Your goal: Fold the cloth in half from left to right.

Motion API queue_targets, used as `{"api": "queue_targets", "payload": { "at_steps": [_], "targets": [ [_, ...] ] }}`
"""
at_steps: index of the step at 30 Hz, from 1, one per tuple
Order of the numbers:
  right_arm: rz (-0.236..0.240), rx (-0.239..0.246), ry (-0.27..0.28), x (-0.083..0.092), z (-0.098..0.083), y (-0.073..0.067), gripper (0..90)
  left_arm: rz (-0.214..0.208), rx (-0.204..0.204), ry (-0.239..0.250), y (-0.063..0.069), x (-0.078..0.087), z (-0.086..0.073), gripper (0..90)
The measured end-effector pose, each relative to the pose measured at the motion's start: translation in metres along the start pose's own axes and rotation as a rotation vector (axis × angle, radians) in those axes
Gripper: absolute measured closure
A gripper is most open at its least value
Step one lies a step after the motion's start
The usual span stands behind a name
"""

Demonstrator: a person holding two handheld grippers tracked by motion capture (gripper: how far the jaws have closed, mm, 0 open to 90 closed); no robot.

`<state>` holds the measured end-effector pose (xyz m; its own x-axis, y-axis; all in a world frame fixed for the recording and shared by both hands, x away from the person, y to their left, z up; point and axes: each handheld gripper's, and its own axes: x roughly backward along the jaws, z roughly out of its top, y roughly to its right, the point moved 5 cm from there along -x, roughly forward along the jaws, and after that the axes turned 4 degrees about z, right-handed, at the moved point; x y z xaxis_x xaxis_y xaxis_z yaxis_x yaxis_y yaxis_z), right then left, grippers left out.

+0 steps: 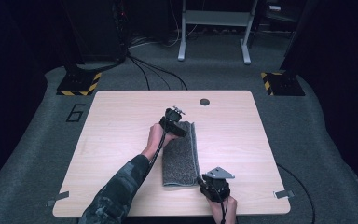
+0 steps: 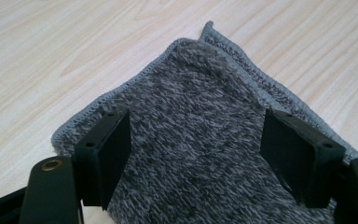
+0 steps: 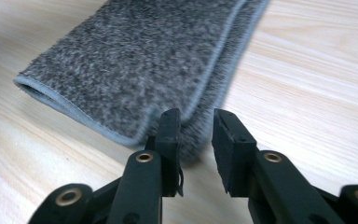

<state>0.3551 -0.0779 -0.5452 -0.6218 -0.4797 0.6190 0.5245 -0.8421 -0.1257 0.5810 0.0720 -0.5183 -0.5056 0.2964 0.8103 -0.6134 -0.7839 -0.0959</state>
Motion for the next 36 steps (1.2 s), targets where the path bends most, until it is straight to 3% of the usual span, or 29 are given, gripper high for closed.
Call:
{"api": "queue_targets", "payload": {
  "at_steps": [5, 9, 11, 14, 18, 23, 25, 31, 34, 36],
  "targets": [
    [0.021, -0.004, 0.053, 0.007, 0.013, 0.001, 58.0, 0.007, -0.002, 0.004, 0.003, -0.005, 0.003, 24.4],
    [0.033, 0.029, -0.006, -0.015, 0.026, -0.008, 47.5, 0.041, -0.022, -0.016, 0.007, -0.013, 0.005, 24.4],
    [0.015, 0.049, -0.057, -0.024, 0.023, -0.009, 45.8, 0.042, -0.02, -0.025, 0.008, -0.018, 0.004, 24.4],
    [-0.016, 0.047, -0.083, -0.023, 0.013, -0.006, 45.7, 0.036, -0.002, -0.024, 0.007, -0.023, 0.002, 24.2],
    [-0.041, 0.017, -0.092, -0.012, 0.0, 0.006, 44.8, 0.041, -0.002, -0.025, 0.007, -0.027, 0.002, 24.0],
    [-0.037, 0.018, -0.043, -0.005, 0.004, 0.009, 40.6, 0.031, 0.002, -0.024, 0.007, -0.032, 0.001, 23.3],
    [-0.034, 0.006, -0.049, -0.01, 0.006, 0.011, 37.9, 0.023, 0.013, -0.015, 0.005, -0.033, 0.001, 22.3],
    [-0.028, 0.026, -0.073, -0.019, 0.001, 0.003, 35.2, -0.007, 0.026, 0.007, 0.002, -0.026, 0.0, 17.8],
    [-0.026, 0.067, -0.09, -0.017, 0.0, -0.004, 32.4, -0.025, 0.028, 0.04, 0.002, -0.012, -0.003, 16.1],
    [-0.016, 0.065, -0.065, -0.012, 0.005, -0.002, 28.0, -0.039, 0.028, 0.06, 0.001, 0.002, -0.007, 15.5]
  ]
}}
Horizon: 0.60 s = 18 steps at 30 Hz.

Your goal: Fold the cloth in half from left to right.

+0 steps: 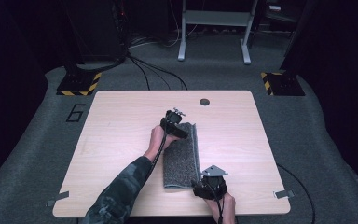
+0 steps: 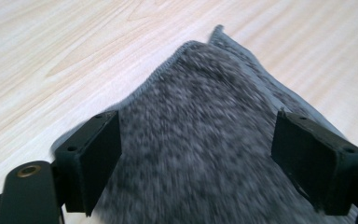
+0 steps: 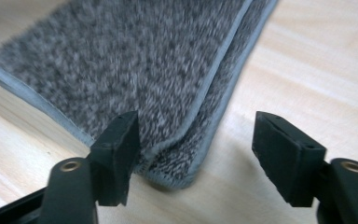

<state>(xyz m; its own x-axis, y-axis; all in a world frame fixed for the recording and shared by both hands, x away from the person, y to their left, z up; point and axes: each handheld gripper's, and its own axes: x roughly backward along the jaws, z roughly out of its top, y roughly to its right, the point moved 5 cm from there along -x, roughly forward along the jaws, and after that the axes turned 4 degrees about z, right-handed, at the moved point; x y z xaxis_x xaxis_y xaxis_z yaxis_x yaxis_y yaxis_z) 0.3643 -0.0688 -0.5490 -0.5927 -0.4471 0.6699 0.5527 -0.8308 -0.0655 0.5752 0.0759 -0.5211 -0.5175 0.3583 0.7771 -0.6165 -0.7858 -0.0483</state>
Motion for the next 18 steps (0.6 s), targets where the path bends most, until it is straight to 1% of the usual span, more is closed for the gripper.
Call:
{"api": "queue_targets", "payload": {
  "at_steps": [1, 3, 4, 5, 6, 8, 9, 10, 11, 12, 13, 14, 16, 17, 18],
  "targets": [
    [0.011, 0.01, 0.009, 0.001, 0.003, 0.003, 25.3, 0.0, 0.001, 0.003, -0.001, 0.006, -0.003, 15.5],
    [0.015, 0.007, 0.013, 0.001, 0.009, 0.009, 20.4, -0.003, 0.006, 0.015, -0.002, 0.016, -0.008, 14.8],
    [0.015, 0.022, 0.018, -0.001, 0.012, 0.013, 18.7, -0.006, 0.009, 0.017, -0.003, 0.022, -0.014, 14.8],
    [0.024, 0.015, 0.008, -0.003, 0.017, 0.016, 16.7, -0.012, 0.003, 0.013, -0.004, 0.027, -0.019, 14.5],
    [0.046, 0.02, 0.013, -0.006, 0.021, 0.018, 16.0, -0.013, 0.004, 0.017, -0.004, 0.03, -0.024, 14.4],
    [0.04, 0.019, 0.01, -0.012, 0.029, 0.022, 15.2, 0.001, -0.005, 0.009, -0.004, 0.039, -0.038, 14.2],
    [0.045, 0.027, 0.002, -0.016, 0.032, 0.024, 14.8, 0.003, -0.006, 0.004, -0.004, 0.042, -0.046, 14.0],
    [0.04, 0.036, -0.016, -0.02, 0.034, 0.026, 14.3, 0.005, -0.009, 0.001, -0.004, 0.044, -0.051, 14.0],
    [0.039, 0.04, -0.016, -0.023, 0.036, 0.027, 14.3, 0.015, -0.02, -0.008, -0.003, 0.046, -0.059, 14.0],
    [0.046, 0.054, -0.016, -0.027, 0.039, 0.028, 13.6, 0.008, -0.016, -0.007, -0.001, 0.048, -0.066, 13.8],
    [0.036, 0.041, -0.029, -0.031, 0.04, 0.028, 13.7, 0.0, -0.025, -0.021, 0.002, 0.048, -0.075, 13.8],
    [0.031, 0.043, -0.044, -0.035, 0.041, 0.027, 13.9, 0.005, -0.036, -0.033, 0.005, 0.048, -0.081, 13.8],
    [0.025, 0.063, -0.065, -0.041, 0.04, 0.027, 14.1, 0.022, -0.063, -0.054, 0.01, 0.045, -0.095, 14.2],
    [0.022, 0.071, -0.077, -0.044, 0.039, 0.028, 14.1, 0.021, -0.069, -0.06, 0.011, 0.044, -0.098, 14.4],
    [0.022, 0.07, -0.085, -0.046, 0.038, 0.028, 14.1, 0.017, -0.059, -0.045, 0.01, 0.044, -0.101, 14.4]
  ]
}}
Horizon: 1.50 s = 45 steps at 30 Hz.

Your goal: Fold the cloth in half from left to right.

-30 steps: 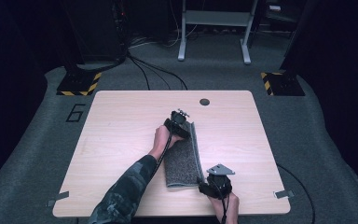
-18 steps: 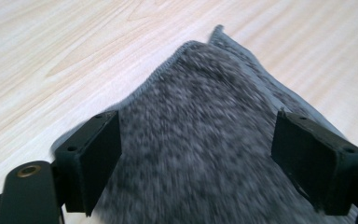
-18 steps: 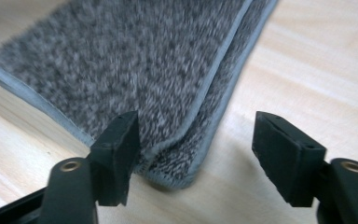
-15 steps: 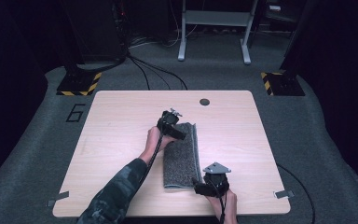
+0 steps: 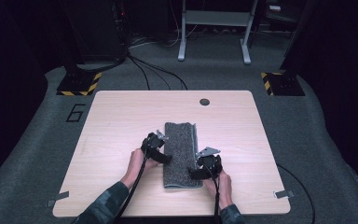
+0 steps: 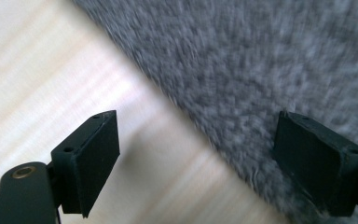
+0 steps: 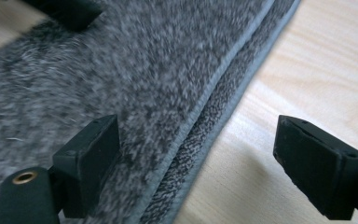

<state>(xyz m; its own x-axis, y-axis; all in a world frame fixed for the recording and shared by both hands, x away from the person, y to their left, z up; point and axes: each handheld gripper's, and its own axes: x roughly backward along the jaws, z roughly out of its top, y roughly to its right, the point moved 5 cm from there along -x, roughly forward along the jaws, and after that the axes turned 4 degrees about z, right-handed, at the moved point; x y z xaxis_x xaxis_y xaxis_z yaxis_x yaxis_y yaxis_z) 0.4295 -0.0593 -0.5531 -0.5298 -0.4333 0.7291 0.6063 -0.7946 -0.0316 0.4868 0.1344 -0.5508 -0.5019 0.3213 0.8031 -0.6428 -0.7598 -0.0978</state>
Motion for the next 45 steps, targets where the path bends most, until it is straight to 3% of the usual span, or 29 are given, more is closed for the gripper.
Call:
{"api": "queue_targets", "payload": {
  "at_steps": [5, 9, 12, 15, 20, 23, 27, 34, 38, 43, 45],
  "targets": [
    [-0.007, -0.002, -0.011, 0.001, -0.003, 0.001, 14.2, -0.003, 0.005, 0.032, 0.0, 0.011, 0.001, 14.6],
    [-0.026, 0.018, 0.005, 0.01, -0.006, -0.001, 14.3, -0.049, -0.02, 0.06, 0.015, 0.028, -0.004, 14.6],
    [-0.033, 0.006, 0.009, 0.015, -0.01, -0.002, 14.3, -0.078, -0.056, 0.042, 0.032, 0.032, -0.014, 14.8],
    [-0.044, 0.02, -0.002, 0.014, -0.016, -0.001, 14.2, -0.055, -0.105, 0.003, 0.04, 0.026, -0.026, 14.9],
    [-0.032, 0.002, 0.012, 0.02, -0.018, -0.001, 14.2, -0.078, -0.061, 0.047, 0.039, 0.036, -0.03, 14.6],
    [-0.022, 0.018, 0.018, 0.025, -0.022, -0.002, 13.9, -0.103, -0.08, 0.049, 0.048, 0.042, -0.038, 14.6],
    [-0.011, 0.026, 0.0, 0.023, -0.029, -0.006, 13.6, -0.087, -0.125, 0.028, 0.059, 0.041, -0.049, 14.8],
    [0.005, 0.03, 0.004, 0.025, -0.034, -0.012, 13.5, -0.111, -0.102, 0.032, 0.058, 0.046, -0.058, 14.8],
    [0.033, 0.027, 0.007, 0.027, -0.035, -0.015, 13.5, -0.133, -0.06, 0.045, 0.054, 0.049, -0.061, 14.1],
    [0.074, 0.01, 0.025, 0.029, -0.032, -0.007, 13.2, -0.14, -0.02, 0.064, 0.045, 0.055, -0.059, 12.1],
    [0.066, -0.001, 0.034, 0.029, -0.028, -0.004, 13.3, -0.146, -0.003, 0.071, 0.041, 0.055, -0.057, 11.5]
  ]
}}
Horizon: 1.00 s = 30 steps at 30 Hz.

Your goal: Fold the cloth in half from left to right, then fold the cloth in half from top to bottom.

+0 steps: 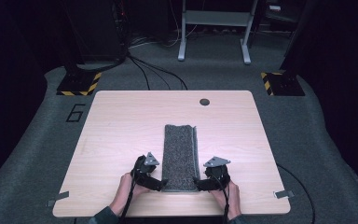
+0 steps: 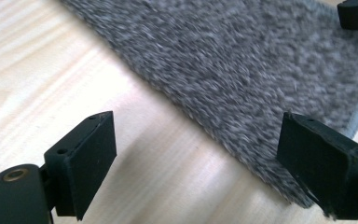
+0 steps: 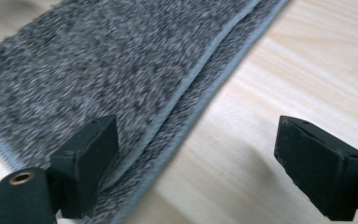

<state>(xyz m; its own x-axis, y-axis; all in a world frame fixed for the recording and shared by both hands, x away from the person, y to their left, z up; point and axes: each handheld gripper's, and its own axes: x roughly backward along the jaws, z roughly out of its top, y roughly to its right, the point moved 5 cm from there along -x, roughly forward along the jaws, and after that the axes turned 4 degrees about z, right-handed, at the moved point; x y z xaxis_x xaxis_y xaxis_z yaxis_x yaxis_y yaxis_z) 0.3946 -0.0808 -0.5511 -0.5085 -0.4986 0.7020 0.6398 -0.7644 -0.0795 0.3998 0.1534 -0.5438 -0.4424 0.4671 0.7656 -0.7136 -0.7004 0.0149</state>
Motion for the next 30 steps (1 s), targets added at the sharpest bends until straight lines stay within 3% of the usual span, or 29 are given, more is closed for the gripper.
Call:
{"api": "queue_targets", "payload": {
  "at_steps": [11, 21, 30],
  "targets": [
    [0.023, -0.012, 0.024, 0.005, 0.02, 0.015, 13.5, 0.02, 0.08, 0.024, -0.027, 0.002, 0.009, 10.3],
    [0.02, -0.017, 0.033, -0.003, 0.042, 0.029, 13.7, 0.051, 0.1, 0.026, -0.055, -0.001, 0.023, 10.2],
    [0.038, -0.028, 0.013, -0.014, 0.059, 0.04, 13.7, 0.052, 0.149, 0.025, -0.079, -0.014, 0.044, 10.0]
  ]
}}
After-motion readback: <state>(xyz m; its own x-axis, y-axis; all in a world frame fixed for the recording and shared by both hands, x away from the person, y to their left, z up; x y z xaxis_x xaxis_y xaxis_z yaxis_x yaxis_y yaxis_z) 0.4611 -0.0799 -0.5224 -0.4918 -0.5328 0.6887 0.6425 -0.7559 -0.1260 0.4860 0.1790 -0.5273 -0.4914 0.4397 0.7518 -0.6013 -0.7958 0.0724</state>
